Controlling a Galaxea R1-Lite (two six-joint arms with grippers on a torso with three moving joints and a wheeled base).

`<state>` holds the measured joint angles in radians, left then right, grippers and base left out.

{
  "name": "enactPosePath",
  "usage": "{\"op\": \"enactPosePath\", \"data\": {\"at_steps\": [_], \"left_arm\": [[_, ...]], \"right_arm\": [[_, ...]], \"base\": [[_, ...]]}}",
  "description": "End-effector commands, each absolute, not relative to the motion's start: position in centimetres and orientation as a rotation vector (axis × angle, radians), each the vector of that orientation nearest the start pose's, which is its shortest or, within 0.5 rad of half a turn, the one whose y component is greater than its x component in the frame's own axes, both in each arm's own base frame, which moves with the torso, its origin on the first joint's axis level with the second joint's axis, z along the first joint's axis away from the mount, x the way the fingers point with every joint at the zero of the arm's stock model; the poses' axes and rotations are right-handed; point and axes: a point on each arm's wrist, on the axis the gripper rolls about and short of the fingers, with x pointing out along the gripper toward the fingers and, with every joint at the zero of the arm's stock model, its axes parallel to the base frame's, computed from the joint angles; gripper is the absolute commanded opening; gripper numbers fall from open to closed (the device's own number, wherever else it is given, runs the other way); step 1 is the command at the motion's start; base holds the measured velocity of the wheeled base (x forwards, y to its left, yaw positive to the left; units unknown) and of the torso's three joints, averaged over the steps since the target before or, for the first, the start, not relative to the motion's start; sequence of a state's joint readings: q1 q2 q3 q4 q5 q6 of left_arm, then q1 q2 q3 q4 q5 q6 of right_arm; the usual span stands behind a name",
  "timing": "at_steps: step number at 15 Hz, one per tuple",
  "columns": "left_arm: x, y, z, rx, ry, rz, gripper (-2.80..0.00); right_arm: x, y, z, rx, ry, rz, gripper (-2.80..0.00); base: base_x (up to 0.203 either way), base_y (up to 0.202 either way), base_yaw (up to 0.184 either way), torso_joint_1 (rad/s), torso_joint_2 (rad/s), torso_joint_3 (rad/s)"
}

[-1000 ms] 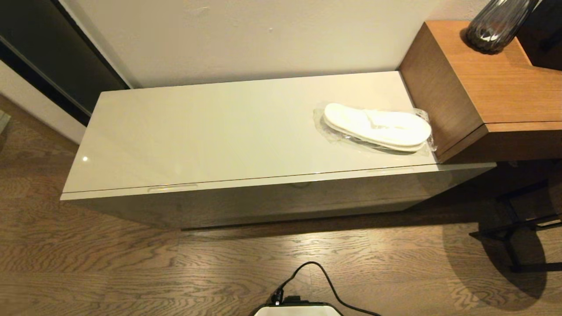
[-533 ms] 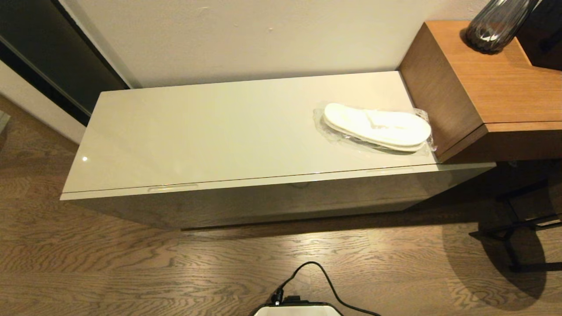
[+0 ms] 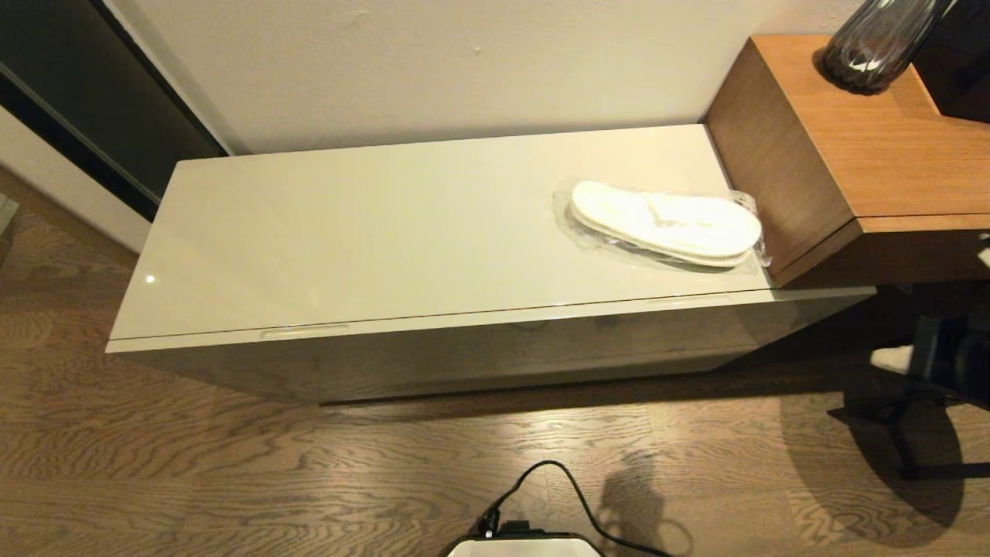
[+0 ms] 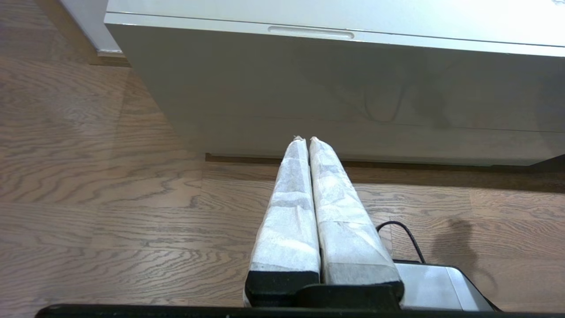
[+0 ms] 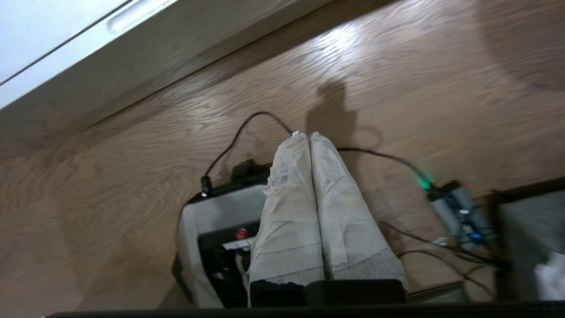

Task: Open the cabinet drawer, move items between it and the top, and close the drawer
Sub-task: Open the drawer

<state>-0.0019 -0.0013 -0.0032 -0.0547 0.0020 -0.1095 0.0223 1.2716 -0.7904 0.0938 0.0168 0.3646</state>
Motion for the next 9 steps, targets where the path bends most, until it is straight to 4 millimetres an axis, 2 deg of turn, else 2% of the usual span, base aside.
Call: {"op": "enactPosePath", "data": {"at_steps": [1,5,9], "left_arm": [[-2.3,0.0,8.2,-0.111,-0.058,-0.002,-2.80],[-2.3,0.0,8.2,-0.111,-0.058,-0.002,-2.80],[-2.3,0.0,8.2,-0.111,-0.058,-0.002,-2.80]], "right_arm": [[23.5,1.7,18.0,0.380,0.688,-0.059,-2.80],[24.4,4.2,17.2,0.412,0.702,0.011,-2.80],[26.2,4.9,17.6,0.450,0.554,0.057,-2.80]], "base": [[0.000,0.000,0.000,0.000,0.00,0.000],[0.000,0.000,0.000,0.000,0.00,0.000],[0.000,0.000,0.000,0.000,0.00,0.000]]}}
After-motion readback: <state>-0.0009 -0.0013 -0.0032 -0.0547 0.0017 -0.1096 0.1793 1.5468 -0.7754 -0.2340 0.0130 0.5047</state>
